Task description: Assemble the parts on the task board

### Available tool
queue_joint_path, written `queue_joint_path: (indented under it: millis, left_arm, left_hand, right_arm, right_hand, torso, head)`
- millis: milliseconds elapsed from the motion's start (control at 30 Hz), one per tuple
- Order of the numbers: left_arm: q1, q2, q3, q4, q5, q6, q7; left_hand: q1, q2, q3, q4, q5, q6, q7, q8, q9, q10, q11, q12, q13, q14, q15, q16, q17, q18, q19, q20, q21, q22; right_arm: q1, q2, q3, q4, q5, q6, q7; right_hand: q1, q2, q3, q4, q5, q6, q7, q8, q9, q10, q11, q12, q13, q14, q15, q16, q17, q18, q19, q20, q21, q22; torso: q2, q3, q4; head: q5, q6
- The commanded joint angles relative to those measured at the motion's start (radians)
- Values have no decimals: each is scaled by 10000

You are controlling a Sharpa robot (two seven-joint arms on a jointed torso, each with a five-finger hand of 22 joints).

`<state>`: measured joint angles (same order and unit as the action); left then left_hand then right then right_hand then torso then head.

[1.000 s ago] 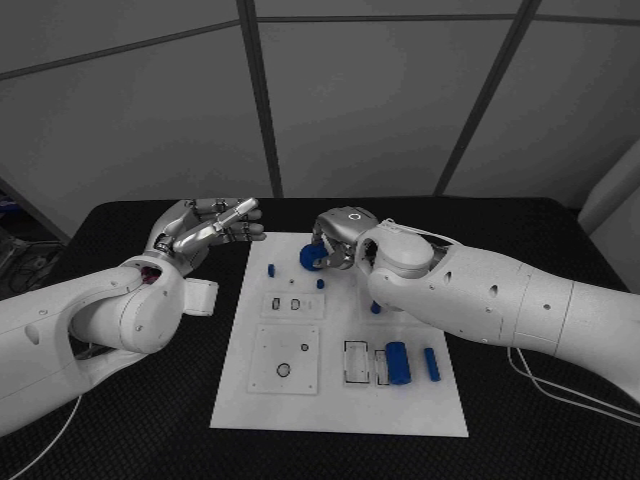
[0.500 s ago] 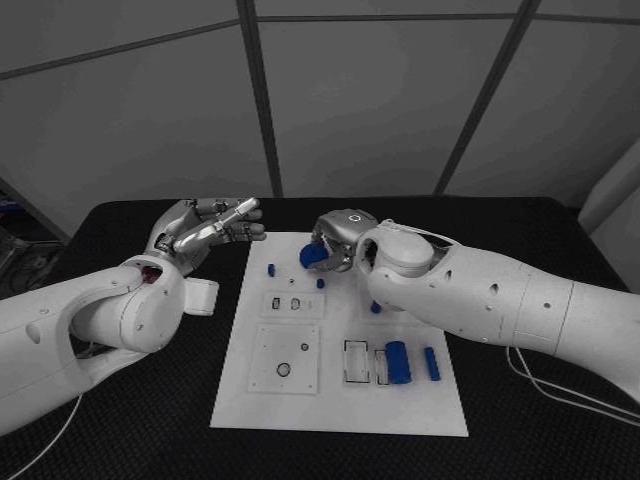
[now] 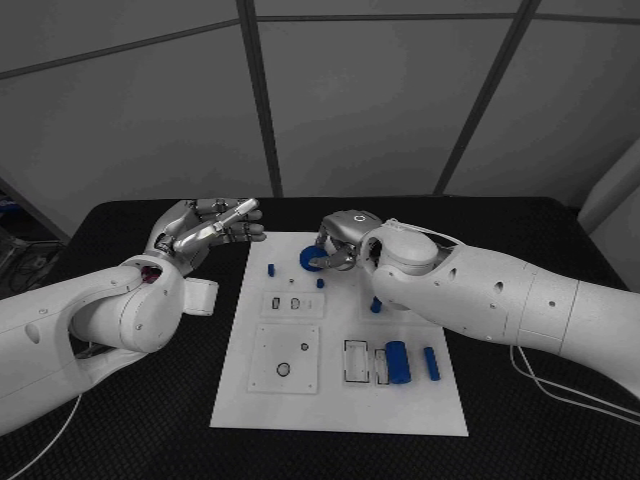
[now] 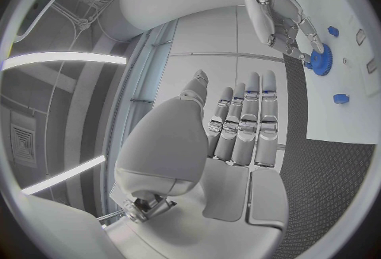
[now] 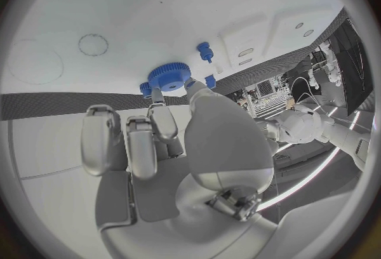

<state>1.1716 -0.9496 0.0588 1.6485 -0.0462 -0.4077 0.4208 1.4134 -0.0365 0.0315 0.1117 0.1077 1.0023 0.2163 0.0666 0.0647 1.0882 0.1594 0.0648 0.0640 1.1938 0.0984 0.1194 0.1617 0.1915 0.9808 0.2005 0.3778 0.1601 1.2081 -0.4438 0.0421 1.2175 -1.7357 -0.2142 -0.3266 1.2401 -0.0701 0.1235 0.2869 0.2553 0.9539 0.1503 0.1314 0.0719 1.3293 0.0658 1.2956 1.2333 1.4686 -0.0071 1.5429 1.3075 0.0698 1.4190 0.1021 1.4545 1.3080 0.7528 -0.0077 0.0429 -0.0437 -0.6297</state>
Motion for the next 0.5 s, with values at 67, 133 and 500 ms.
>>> queue_joint_path:
  millis: [67,133,500]
  left_arm:
    - [15,-3,11,10,-20,90,4]
    - [15,-9,11,11,-20,70,-5]
    - [15,-45,11,15,-20,48,-5]
  left_hand:
    - [-15,77,-21,-54,-34,-97,-5,-51,-9,-79,-5,-35,-17,-27,38,-69,10,-101,45,43,46,-12]
    - [-9,80,-13,-66,-31,-111,-1,-52,-9,-94,-1,-36,-17,-26,40,-78,14,-101,46,45,48,-13]
    - [0,93,1,-79,-28,-121,5,-50,-9,-108,4,-35,-17,-24,42,-88,18,-100,48,46,51,-13]
  right_arm:
    - [17,-98,2,94,107,68,-84]
    - [17,-163,2,149,111,36,-98]
    - [13,-939,4,809,301,-1407,26]
  right_hand:
    - [-99,-1,19,0,63,84,-21,-37,-10,92,-4,47,27,889,6,40,2062,-164,80,4,66,153]
    - [-100,-4,18,-2,69,85,-21,-37,-10,104,-3,62,45,891,7,43,2068,-166,85,4,70,161]
    - [115,-100,147,-176,305,206,-39,-32,-9,252,-27,231,234,893,-8,48,2079,-181,136,-7,111,244]
  torso:
    - [-4,3,-6]
    - [-3,4,-8]
    - [-4,10,-3]
  head:
    - [7,6]
    - [5,5]
    - [-41,42]
